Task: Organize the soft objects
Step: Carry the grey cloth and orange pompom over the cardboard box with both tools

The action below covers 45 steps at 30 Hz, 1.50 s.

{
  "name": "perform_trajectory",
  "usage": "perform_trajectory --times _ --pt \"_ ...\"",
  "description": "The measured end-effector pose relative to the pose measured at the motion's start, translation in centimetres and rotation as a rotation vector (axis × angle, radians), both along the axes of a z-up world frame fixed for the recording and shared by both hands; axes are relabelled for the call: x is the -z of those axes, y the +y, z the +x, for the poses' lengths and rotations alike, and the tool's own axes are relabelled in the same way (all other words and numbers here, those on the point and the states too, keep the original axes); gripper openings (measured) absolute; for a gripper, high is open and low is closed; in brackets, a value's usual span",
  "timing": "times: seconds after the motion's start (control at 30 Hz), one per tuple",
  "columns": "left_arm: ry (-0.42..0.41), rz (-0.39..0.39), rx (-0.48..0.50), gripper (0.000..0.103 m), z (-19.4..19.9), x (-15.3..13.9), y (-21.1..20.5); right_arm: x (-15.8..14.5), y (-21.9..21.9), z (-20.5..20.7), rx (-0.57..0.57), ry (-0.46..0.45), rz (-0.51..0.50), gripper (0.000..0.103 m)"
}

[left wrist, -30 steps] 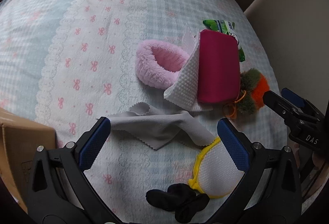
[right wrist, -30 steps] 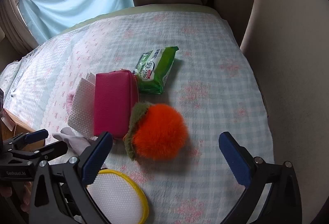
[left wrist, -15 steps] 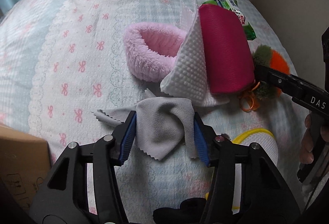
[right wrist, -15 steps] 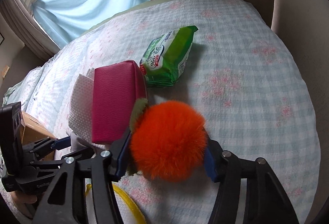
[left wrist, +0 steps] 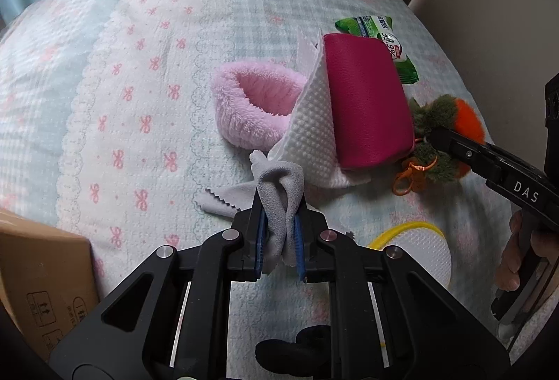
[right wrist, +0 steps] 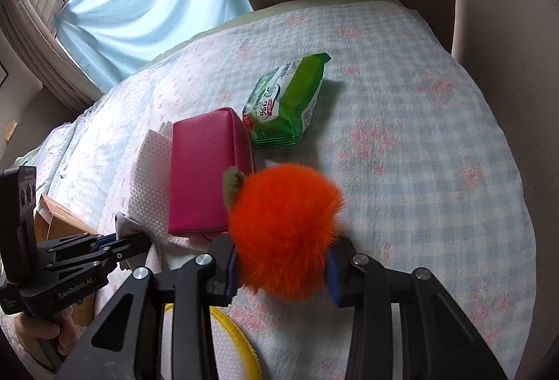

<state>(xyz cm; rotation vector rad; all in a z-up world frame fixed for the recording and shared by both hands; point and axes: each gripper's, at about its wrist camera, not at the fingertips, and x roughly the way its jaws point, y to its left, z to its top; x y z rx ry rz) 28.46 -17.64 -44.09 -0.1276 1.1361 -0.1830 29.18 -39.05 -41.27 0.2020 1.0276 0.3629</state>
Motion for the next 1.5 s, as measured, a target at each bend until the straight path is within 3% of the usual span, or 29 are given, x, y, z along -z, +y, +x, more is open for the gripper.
perform_trajectory --times 0.37,0.77,1.03,1.27,1.5 --pt "-0.076 -0.03 -0.017 0.012 -2.1 -6.5 1.3 -5.7 0.0 -2.0 0.05 -0.075 -0.016 0.036" --pt "-0.209 -0.058 -0.05 0.012 -5.8 -20.1 4.2 -18.6 3.5 -6.5 0.033 -0.184 -0.067 0.036" --pt "-0.254 -0.054 -0.114 0.012 -9.4 -27.1 10.4 -26.1 9.7 -9.7 -0.033 -0.239 -0.072 0.035" --pt "-0.262 -0.021 -0.177 0.012 -12.2 -29.8 18.8 -28.9 18.1 -12.0 -0.111 -0.238 -0.057 0.036" --pt "-0.197 0.015 -0.181 0.012 -14.1 -28.8 28.3 -29.2 28.0 -14.3 -0.143 -0.212 -0.058 0.036"
